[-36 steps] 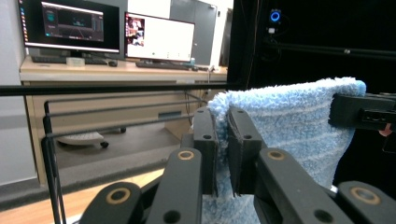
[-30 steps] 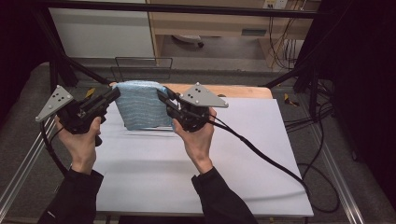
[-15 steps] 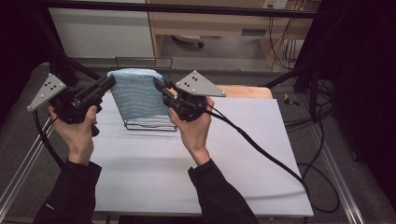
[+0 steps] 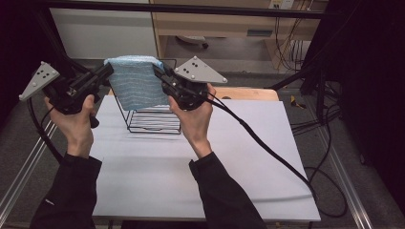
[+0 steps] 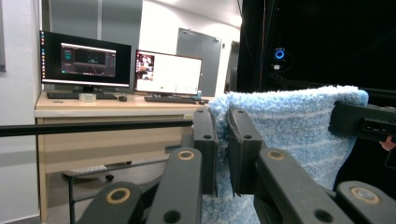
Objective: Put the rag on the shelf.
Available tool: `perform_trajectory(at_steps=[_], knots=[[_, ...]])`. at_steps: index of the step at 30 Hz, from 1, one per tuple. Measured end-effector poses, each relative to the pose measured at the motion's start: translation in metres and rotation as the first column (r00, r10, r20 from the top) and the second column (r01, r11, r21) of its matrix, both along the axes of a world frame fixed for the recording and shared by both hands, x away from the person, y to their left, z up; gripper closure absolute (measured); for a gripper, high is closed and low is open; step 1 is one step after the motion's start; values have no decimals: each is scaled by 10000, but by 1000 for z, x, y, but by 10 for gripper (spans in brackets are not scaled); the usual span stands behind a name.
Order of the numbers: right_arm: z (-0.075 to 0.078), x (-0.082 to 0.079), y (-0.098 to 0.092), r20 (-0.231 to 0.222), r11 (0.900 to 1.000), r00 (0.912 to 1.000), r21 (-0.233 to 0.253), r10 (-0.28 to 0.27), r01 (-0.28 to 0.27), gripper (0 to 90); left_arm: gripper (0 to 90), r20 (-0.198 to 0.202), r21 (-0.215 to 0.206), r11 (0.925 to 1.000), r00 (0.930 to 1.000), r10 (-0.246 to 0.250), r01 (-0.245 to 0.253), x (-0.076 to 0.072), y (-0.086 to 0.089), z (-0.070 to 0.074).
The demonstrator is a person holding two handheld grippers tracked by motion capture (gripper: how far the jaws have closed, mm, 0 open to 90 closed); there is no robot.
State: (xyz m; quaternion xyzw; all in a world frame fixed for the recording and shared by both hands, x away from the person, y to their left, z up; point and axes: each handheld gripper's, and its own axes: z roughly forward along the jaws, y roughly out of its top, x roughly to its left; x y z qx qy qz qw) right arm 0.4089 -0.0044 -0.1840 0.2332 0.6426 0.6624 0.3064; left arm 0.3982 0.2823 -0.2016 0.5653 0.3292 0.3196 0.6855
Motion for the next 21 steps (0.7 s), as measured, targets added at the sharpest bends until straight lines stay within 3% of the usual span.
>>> perform_trajectory(at_steps=[21], knots=[[28,22,8,383,9999,9993,126,-53,48,807,829,282,-195,9995,9993,264,-259,20,4,27]])
